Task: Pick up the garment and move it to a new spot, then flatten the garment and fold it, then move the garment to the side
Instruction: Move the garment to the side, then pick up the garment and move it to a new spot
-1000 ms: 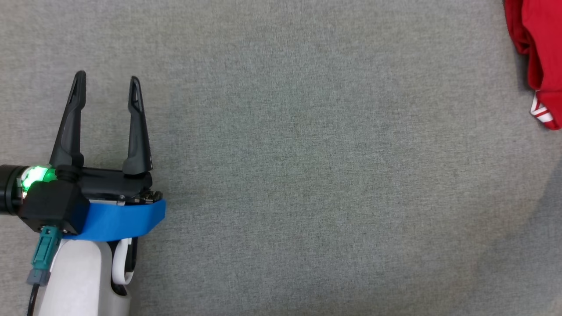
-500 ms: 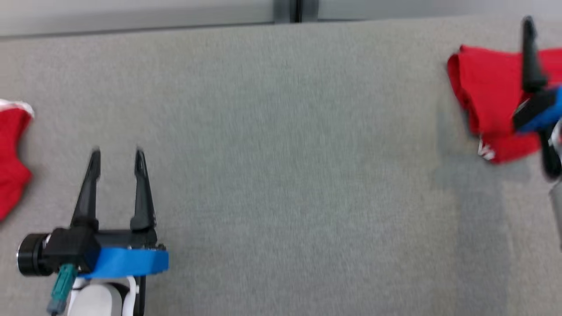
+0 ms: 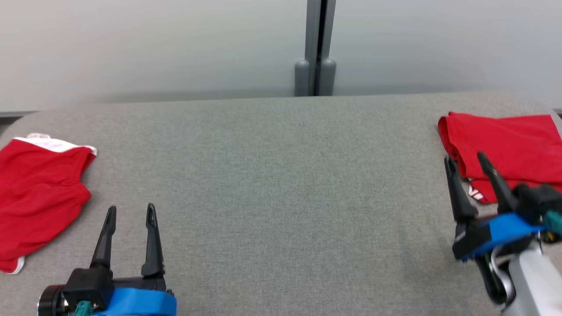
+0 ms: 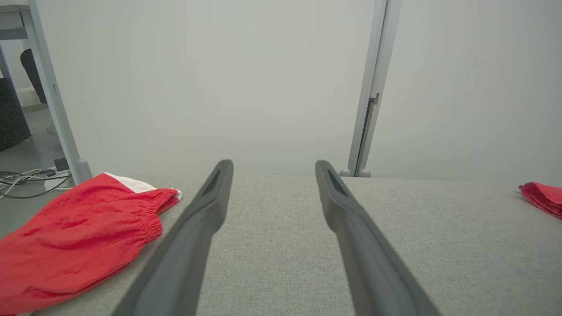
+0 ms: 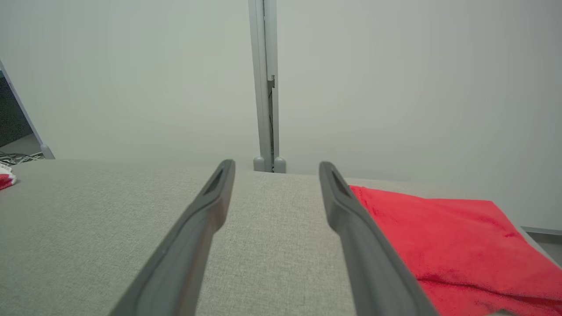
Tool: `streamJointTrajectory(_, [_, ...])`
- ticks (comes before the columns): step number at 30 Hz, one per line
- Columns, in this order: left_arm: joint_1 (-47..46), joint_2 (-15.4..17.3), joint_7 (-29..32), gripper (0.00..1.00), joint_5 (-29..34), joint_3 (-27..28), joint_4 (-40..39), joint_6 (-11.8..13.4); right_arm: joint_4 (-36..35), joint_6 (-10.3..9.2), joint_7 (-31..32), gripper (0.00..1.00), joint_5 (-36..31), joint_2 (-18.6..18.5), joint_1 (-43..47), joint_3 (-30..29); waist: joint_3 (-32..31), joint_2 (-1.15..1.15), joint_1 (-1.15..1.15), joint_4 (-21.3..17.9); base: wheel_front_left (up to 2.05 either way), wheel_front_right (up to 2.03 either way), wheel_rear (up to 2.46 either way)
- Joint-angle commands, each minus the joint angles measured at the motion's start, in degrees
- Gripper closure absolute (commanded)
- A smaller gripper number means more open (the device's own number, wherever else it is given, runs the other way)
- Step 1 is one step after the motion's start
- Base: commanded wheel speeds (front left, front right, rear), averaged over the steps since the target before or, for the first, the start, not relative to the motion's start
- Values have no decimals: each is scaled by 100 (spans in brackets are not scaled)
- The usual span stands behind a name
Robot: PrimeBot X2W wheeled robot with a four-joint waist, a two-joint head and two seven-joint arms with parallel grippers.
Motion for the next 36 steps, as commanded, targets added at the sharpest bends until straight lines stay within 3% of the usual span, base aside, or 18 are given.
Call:
streamJointTrajectory(1, [118,-9,-22,0,-30,0,27,12,-190,1,32,0,25,88,368,-130,-88,2,1,27,0,0,0])
streamJointTrajectory(9, [416,-17,-23,0,-16,3,58,-50,-1469,1,389,0,-250,615,1939,-803,-329,2,1,175,0,0,0])
streamJointTrajectory(16, [454,-44,-23,0,-6,-19,75,-60,-2295,2,678,0,-505,1075,2605,-1042,-361,2,1,229,0,0,0])
streamJointTrajectory(36, [399,-45,-23,0,12,20,141,-58,-2706,1,905,0,-653,1250,2915,-1120,-373,2,1,276,0,0,0])
